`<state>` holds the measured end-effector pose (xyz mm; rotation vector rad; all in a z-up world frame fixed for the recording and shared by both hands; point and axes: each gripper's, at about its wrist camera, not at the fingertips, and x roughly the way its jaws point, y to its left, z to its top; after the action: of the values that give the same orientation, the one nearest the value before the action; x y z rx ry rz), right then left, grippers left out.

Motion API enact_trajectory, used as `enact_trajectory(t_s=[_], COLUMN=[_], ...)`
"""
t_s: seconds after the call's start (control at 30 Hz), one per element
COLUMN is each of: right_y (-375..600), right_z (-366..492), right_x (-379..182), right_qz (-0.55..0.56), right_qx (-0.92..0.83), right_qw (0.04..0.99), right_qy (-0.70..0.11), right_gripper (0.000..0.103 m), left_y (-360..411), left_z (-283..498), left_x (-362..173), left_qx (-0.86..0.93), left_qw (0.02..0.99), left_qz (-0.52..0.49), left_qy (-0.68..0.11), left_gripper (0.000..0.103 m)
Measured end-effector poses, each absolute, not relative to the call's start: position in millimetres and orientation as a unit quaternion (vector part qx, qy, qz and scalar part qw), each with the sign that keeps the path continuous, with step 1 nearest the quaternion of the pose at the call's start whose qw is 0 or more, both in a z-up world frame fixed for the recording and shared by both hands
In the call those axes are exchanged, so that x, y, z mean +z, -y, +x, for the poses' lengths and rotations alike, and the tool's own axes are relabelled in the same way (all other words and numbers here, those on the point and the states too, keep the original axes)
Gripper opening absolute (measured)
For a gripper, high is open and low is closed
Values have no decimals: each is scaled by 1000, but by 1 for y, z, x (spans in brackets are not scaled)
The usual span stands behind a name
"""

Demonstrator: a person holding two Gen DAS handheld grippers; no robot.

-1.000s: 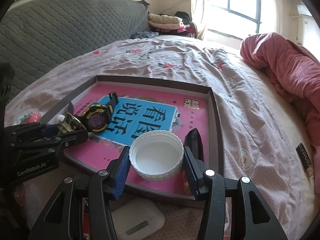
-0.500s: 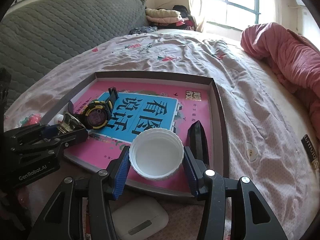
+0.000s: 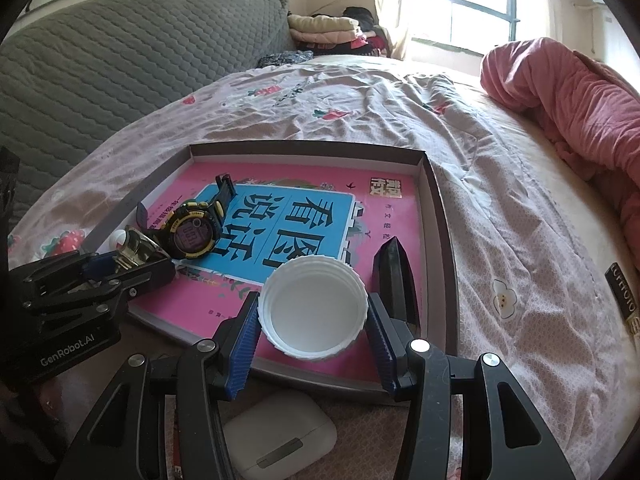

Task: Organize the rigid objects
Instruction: 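Carry the gold fitting and white cap over the box with both tools, then lower the white bottle cap into the box and open the right tool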

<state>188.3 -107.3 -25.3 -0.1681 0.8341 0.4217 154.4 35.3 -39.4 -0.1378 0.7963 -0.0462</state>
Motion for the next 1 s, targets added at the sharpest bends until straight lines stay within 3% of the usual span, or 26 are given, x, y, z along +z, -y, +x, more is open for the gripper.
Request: enact_trajectory(t_s=[1.0], right_y=[105], right_z=[190], right_x=[-25], right_qz=[-77], right_qx=[206], right_qw=[890], right_qy=[-400], right_gripper=[54], left_y=[-34], left_z=[164], left_x=[-44], left_qx=[-14], left_qw=[913], left_qz=[-66], left_qy=[-403], left_gripper=[37])
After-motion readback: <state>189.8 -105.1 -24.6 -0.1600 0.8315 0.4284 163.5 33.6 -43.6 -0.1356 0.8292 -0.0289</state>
